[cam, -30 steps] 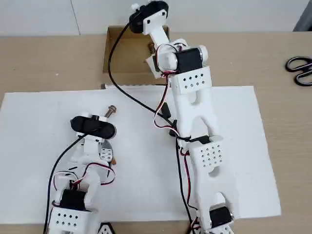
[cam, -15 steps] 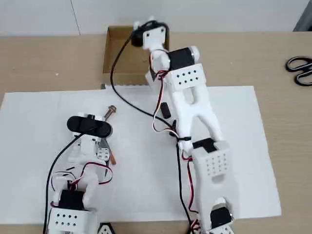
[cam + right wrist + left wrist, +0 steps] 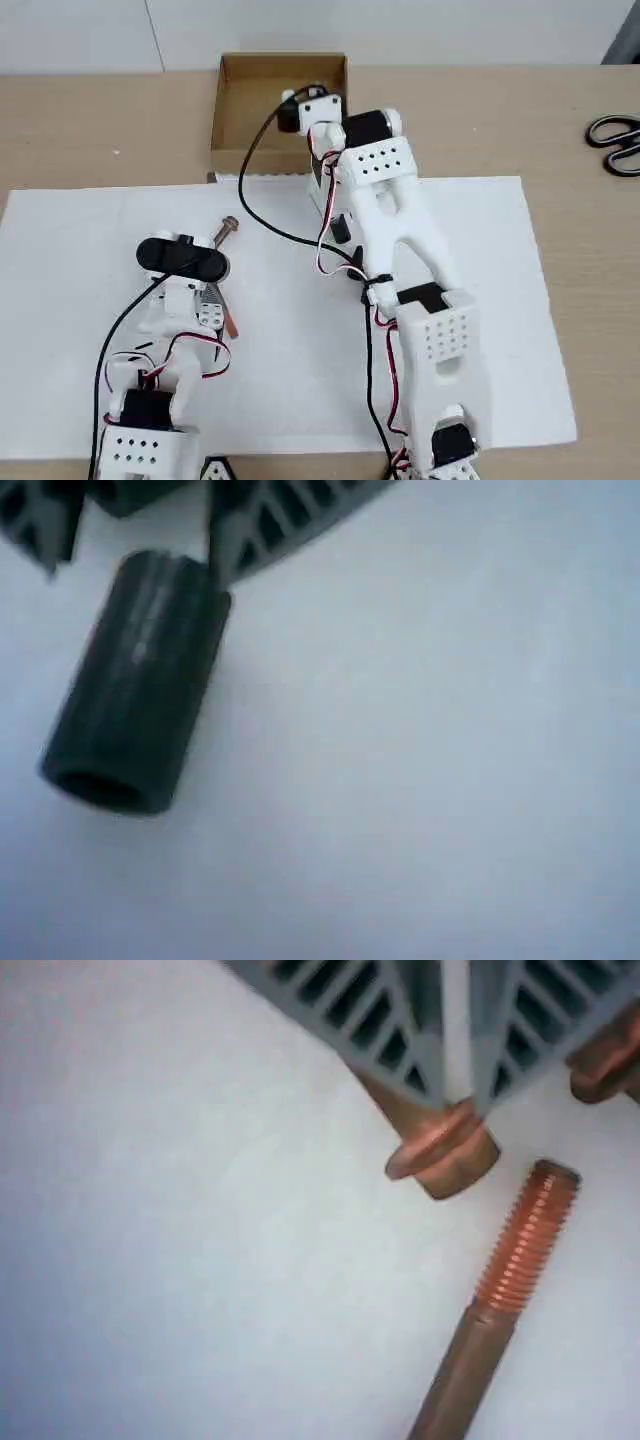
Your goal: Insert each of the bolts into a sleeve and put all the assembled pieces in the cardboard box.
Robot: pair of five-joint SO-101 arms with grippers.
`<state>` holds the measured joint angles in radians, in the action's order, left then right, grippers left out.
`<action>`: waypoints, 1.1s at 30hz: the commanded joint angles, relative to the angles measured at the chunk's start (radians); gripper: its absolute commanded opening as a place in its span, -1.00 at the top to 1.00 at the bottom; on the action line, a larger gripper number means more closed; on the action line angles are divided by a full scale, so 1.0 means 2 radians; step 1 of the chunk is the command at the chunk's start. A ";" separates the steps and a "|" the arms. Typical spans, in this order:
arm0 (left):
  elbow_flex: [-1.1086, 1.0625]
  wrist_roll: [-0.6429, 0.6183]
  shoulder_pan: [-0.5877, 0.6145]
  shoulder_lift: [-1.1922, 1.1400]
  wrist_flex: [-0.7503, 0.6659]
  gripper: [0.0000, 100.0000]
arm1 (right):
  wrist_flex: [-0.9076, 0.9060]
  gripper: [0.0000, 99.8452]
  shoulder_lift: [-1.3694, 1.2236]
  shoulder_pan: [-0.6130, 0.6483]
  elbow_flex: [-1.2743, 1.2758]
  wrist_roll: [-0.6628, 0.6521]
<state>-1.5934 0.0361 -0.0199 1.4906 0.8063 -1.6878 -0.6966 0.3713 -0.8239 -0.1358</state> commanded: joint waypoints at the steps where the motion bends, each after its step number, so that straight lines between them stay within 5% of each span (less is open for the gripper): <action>1: 0.001 0.002 0.001 0.005 -0.012 0.99 | 0.004 0.81 -0.003 -0.001 0.000 -0.004; 33: 0.001 0.002 0.001 0.005 -0.012 0.99 | 0.033 0.72 -0.074 0.012 -0.002 -0.010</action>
<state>-1.5934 0.0361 -0.0199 1.4906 0.8063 -1.6341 -0.8454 0.3943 -0.8239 -0.1542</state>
